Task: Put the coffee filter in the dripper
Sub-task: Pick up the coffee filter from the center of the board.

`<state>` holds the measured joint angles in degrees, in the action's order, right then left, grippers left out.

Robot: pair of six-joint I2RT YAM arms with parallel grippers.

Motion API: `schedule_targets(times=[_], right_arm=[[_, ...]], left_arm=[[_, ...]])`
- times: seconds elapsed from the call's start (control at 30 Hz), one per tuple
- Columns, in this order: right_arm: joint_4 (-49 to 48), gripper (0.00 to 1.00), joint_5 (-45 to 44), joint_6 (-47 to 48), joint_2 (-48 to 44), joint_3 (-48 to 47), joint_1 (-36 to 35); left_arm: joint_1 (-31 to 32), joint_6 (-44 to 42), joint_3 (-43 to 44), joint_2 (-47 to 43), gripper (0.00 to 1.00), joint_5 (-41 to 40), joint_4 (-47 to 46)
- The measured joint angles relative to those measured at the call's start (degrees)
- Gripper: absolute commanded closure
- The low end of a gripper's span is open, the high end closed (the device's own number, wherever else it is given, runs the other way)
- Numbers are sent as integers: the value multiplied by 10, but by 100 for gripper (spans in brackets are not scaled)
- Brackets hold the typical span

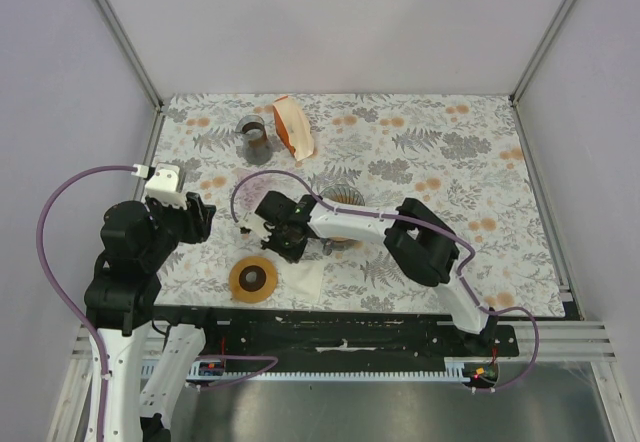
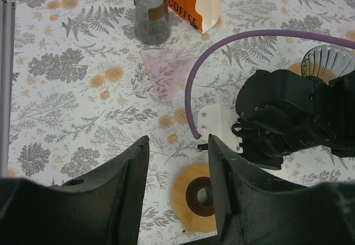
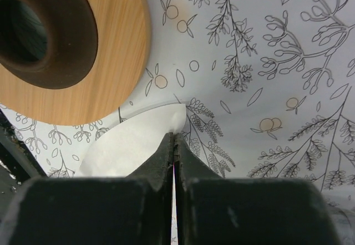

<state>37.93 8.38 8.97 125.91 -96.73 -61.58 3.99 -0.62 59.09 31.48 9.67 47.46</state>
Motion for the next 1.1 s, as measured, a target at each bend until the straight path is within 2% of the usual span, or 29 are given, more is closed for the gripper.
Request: schedule_targets(times=[0.1, 0.17, 0.23, 0.27, 0.3, 0.33, 0.57, 0.77, 0.83, 0.9, 1.03, 1.1], right_arm=[[-7, 81, 13, -6, -11, 16, -1], [-9, 57, 20, -5, -25, 35, -2], [-10, 38, 21, -3, -44, 60, -7], [-13, 18, 20, 2, -57, 75, -10], [-15, 3, 19, 6, -74, 92, -16], [-16, 2, 16, 15, -93, 108, -23], [-37, 2, -30, 0, -140, 124, -69], [-25, 2, -81, -35, -78, 114, -90], [-25, 6, -96, -41, -62, 91, -92], [-19, 24, -91, -49, -50, 77, -92], [-20, 74, -79, -50, -48, 76, -89], [-21, 94, -76, -53, -48, 76, -88]], left_arm=[[0, 0, 0, 0, 47, 0, 0], [-1, 0, 0, 0, 48, 0, 0], [-1, 0, 0, 0, 48, 0, 0], [-1, 0, 0, 0, 47, 0, 0], [-1, 0, 0, 0, 47, 0, 0], [-1, 0, 0, -1, 48, 0, 0], [-1, 0, 0, -5, 47, 0, 0], [0, 0, 0, -5, 48, 0, 0], [-1, 0, 0, -5, 48, 0, 0], [-1, 0, 0, -5, 48, 0, 0], [-1, 0, 0, -5, 48, 0, 0], [-1, 0, 0, -5, 48, 0, 0]])
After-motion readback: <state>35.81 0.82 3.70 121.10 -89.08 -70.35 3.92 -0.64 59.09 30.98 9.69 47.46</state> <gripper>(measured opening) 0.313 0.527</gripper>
